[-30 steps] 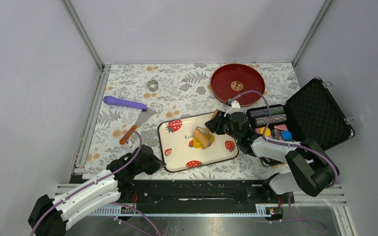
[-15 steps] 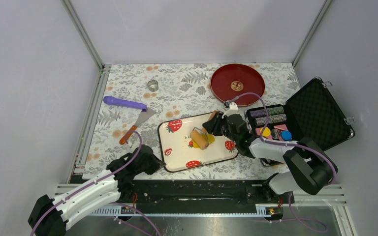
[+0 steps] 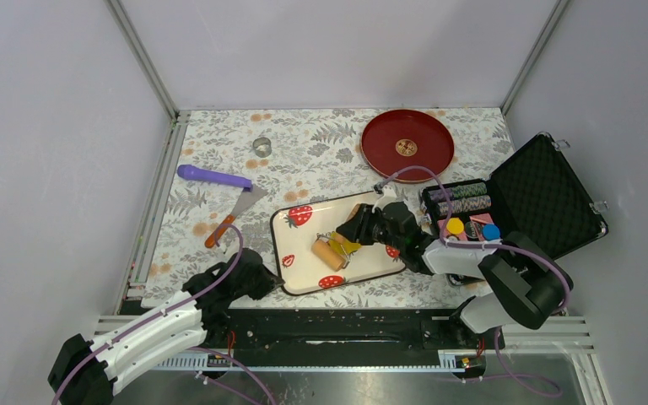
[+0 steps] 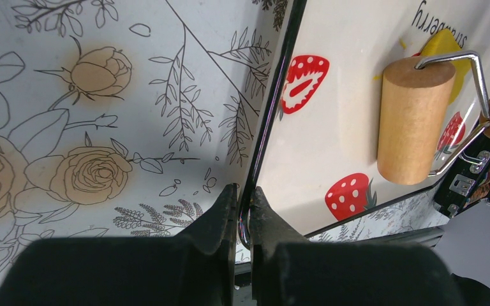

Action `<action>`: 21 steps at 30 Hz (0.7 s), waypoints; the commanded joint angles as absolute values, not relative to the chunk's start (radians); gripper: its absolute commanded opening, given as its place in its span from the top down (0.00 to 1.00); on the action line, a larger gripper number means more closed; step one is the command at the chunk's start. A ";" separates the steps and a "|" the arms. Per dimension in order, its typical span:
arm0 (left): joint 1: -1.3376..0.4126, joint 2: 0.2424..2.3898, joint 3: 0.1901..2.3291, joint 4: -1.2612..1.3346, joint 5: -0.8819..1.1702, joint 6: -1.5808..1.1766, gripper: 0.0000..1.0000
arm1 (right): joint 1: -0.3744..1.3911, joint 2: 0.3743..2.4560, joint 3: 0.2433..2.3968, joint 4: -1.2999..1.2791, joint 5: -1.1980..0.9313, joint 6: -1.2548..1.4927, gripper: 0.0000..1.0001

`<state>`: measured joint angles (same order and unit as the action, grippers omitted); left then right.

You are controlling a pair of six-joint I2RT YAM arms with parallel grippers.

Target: Roll out the dumpling wrappers from the dough

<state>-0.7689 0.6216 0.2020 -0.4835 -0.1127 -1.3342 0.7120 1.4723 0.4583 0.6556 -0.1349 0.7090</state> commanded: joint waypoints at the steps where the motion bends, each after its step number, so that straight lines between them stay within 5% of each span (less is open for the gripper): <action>1: -0.757 0.627 0.172 -0.548 -0.150 -1.347 1.00 | 0.719 1.522 0.376 0.246 -0.092 0.536 1.00; 14: -0.757 0.630 0.172 -0.549 -0.151 -1.345 1.00 | 0.706 1.124 0.707 -0.116 -0.126 0.421 1.00; 21: -0.756 0.629 0.173 -0.548 -0.150 -1.344 1.00 | 0.524 1.022 0.798 -0.176 -0.257 0.482 1.00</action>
<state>-0.7689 0.6216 0.2020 -0.4831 -0.1127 -1.3338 0.6334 1.0786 0.7242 -0.1169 -0.1818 0.4694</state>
